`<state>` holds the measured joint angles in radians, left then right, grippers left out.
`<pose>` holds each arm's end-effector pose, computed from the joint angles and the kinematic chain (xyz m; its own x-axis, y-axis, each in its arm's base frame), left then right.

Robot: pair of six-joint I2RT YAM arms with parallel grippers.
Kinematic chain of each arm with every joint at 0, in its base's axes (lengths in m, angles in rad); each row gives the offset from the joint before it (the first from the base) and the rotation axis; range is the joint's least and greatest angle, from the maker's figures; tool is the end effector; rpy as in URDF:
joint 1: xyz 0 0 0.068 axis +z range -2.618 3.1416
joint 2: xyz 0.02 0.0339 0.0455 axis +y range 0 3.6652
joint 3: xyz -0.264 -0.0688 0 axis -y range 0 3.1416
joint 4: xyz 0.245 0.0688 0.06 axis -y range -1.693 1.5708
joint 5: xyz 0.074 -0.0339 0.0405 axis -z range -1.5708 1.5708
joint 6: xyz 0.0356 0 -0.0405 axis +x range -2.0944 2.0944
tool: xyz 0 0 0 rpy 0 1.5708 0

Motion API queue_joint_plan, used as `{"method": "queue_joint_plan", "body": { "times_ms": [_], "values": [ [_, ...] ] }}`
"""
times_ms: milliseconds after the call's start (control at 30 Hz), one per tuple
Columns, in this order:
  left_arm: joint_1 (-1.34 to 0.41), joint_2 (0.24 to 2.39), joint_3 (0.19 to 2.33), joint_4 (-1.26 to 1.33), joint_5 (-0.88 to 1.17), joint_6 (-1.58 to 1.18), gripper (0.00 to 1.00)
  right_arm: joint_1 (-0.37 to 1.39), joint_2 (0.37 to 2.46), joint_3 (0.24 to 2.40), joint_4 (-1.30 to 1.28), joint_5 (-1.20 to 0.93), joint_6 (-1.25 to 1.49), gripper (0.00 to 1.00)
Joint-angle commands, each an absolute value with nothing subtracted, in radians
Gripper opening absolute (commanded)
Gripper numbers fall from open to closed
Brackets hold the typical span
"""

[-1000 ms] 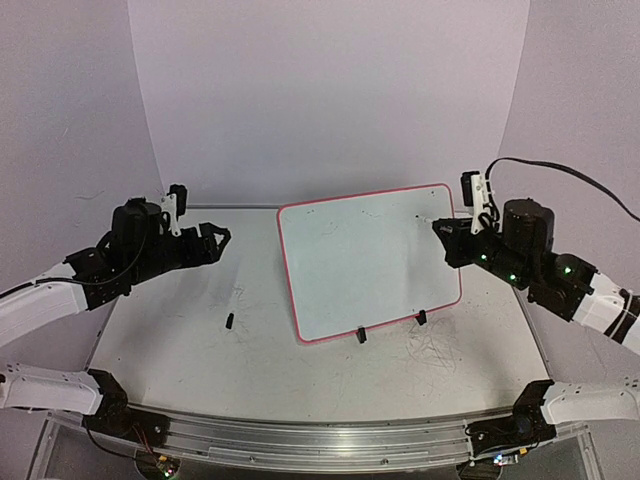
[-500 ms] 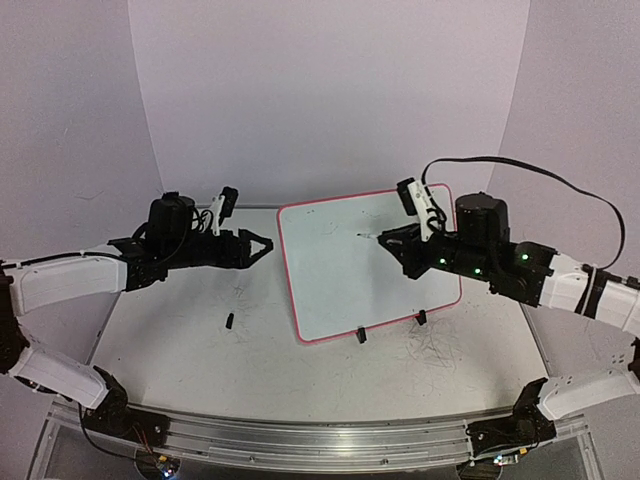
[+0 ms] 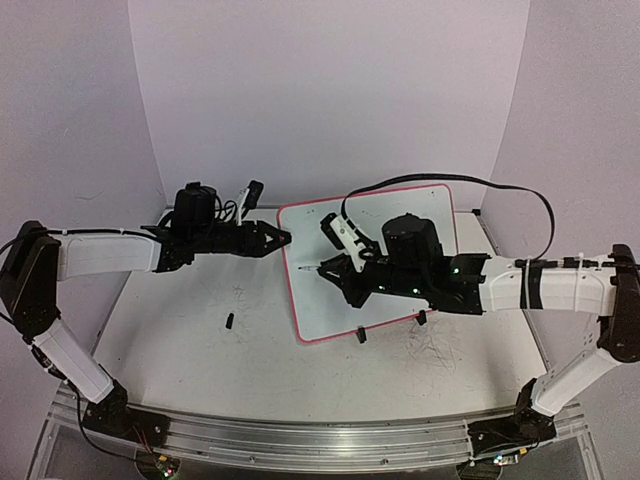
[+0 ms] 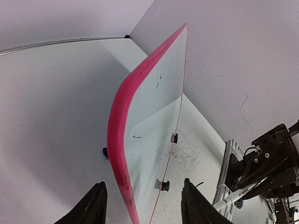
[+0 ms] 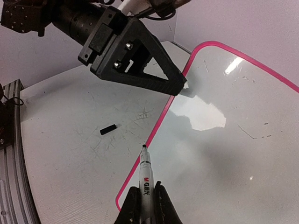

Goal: Write a sentence on the whiteboard
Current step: Hold the whiteboard.

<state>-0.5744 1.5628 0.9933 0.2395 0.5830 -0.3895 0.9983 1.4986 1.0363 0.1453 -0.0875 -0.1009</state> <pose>0.2871 -0.2092 0.2623 -0.5899 0.0042 -0.8074 0.7208 0.4534 -0.5243 0.1875 0.2967 0.2871 -0.0791 -0.3080 -0.9481 -0.8948 0.4411 -0.0686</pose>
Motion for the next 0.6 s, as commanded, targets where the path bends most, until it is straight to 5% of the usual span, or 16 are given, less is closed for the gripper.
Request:
{"method": "queue_joint_plan", "body": {
  "times_ms": [0,567],
  "values": [
    [-0.565,1.57,1.028,0.317,0.635,-0.375,0.51,1.014,1.525,1.071,0.265,-0.027,-0.145,0.0],
    [-0.542,1.616,0.972,0.41,0.705,-0.383,0.4,1.017,1.637,1.128,0.285,0.067,-0.192,0.0]
  ]
}}
